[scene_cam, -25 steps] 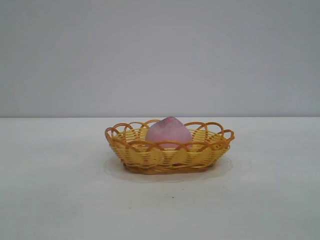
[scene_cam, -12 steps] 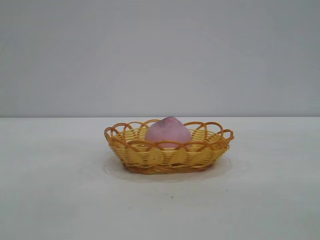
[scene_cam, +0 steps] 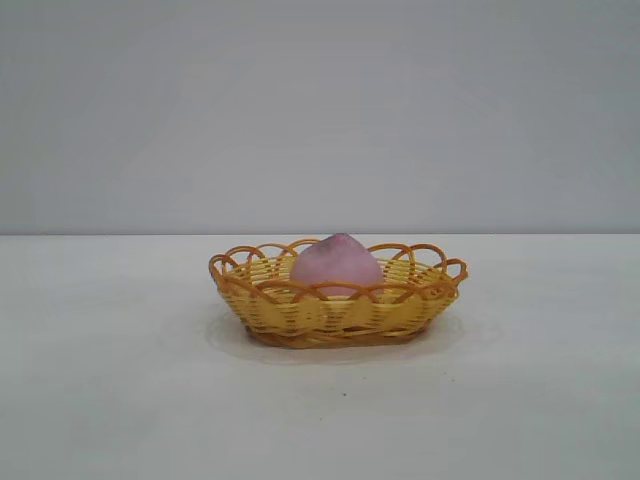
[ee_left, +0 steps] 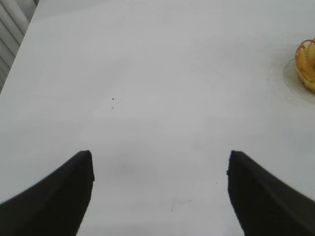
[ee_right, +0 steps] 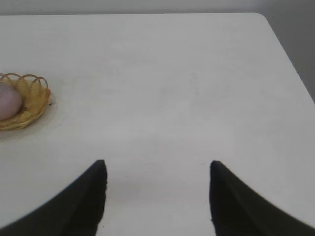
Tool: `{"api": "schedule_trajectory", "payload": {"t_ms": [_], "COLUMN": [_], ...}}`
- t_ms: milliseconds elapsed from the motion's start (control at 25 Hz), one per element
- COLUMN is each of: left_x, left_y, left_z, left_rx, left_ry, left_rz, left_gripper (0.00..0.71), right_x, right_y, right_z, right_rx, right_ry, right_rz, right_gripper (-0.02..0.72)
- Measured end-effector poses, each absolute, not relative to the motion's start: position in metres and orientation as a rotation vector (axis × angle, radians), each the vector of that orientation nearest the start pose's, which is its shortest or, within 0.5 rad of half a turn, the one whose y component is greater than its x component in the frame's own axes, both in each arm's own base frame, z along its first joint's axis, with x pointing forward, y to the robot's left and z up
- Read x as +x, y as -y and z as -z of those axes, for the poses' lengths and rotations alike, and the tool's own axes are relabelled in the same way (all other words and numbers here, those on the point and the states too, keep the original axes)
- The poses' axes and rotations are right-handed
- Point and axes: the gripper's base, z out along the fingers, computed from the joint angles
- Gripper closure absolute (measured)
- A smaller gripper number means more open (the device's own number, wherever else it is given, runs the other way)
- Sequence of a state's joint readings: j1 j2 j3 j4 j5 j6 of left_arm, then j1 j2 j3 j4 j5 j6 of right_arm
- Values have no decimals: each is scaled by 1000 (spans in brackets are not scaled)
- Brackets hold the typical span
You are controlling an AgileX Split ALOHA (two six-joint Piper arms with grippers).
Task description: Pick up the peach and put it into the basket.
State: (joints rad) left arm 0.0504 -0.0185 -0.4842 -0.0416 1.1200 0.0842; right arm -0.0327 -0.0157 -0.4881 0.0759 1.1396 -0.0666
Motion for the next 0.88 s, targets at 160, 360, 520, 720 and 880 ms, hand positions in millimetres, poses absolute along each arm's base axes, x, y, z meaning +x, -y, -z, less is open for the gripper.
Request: {"api": "schedule_trajectory", "payload": {"t_ms": [160, 360, 520, 720, 880], "left_x": [-8, -8, -8, -8, -8], "left_y": [4, 4, 4, 4, 4], "left_z": [-268, -268, -268, -268, -268], "left_rx": [39, 39, 39, 39, 39], "left_ry": [-2100, -2100, -2100, -2100, -2100], "left_rz": [-31, -31, -31, -31, -31], "left_gripper": [179, 179, 179, 179, 179], "right_x": [-10, -10, -10, -10, -10], "right_y": [-6, -6, -6, -6, -6], "right_z": [-268, -268, -268, -268, -268], "right_rx": [-82, -115, -115, -115, -115], "right_ry": [-2116, -2115, -2115, -2115, -2115], "right_rz": [-55, -73, -73, -73, -73], "right_gripper": [316, 316, 316, 316, 316]}}
